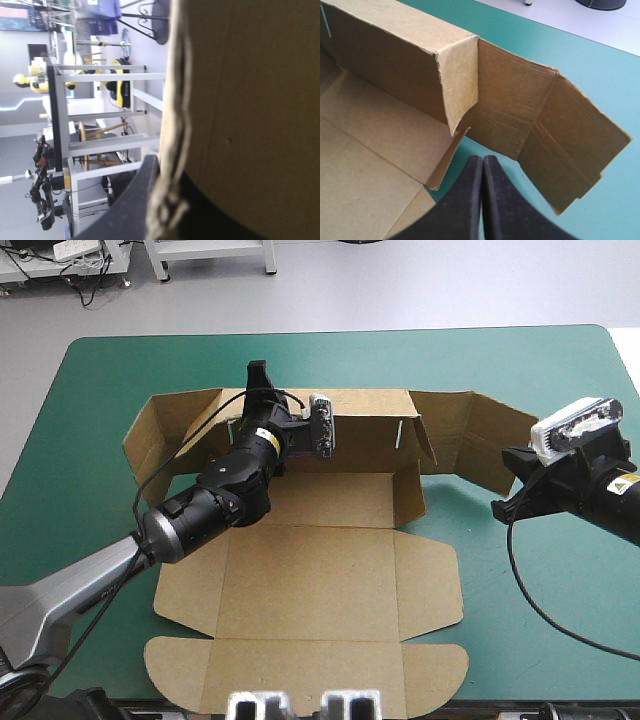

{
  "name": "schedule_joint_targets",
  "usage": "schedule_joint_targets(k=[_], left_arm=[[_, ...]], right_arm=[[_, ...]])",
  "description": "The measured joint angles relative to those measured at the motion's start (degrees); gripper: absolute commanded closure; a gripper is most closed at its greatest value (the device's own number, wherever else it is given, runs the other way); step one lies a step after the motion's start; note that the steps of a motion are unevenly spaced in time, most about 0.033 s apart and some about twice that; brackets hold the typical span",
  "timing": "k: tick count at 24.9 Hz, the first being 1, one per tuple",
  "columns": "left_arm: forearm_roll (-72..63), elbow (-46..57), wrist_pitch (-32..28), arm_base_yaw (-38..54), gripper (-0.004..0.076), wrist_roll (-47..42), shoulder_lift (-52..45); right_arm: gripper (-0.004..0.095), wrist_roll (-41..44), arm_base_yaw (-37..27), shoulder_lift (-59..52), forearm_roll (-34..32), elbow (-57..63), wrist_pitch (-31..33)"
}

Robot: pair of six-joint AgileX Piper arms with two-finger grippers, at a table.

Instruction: Fold the box

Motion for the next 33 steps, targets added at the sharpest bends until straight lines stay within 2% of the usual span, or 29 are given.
schedule_joint_targets(k=[2,4,11,23,28,31,33], left_arm=[[7.3,2.6,-3.1,1.0,0.0734,-12.3,-0.1],[11.3,3.4,-5.8,1.8,0.0734,-20.5,-0.1],[21.5,1.8,-8.1,1.8,0.0734,-31.4,0.3],[21.1,2.6,-8.8,2.0,0.0734,-32.4,0.3],[16.6,2.6,-9.4,2.0,0.0733,-21.9,2.7],[16.4,2.6,-9.4,2.1,0.0733,-20.1,5.2],[16.8,2.6,-9.5,2.1,0.0734,-19.8,5.6]], right_arm=[[0.0932,-0.6,0.0,1.5,0.0,-1.6,0.0],[0.0932,-0.8,0.0,2.9,0.0,-3.6,0.1],[0.0932,-0.8,0.0,10.2,0.1,-14.6,3.5],[0.0932,3.5,0.0,28.8,-0.7,-33.1,10.7],[0.0932,7.7,0.0,42.6,-0.9,-44.7,13.3],[0.0932,9.5,0.0,51.3,-1.7,-51.8,17.4],[0.0932,10.7,0.0,54.6,-2.7,-53.5,17.8]])
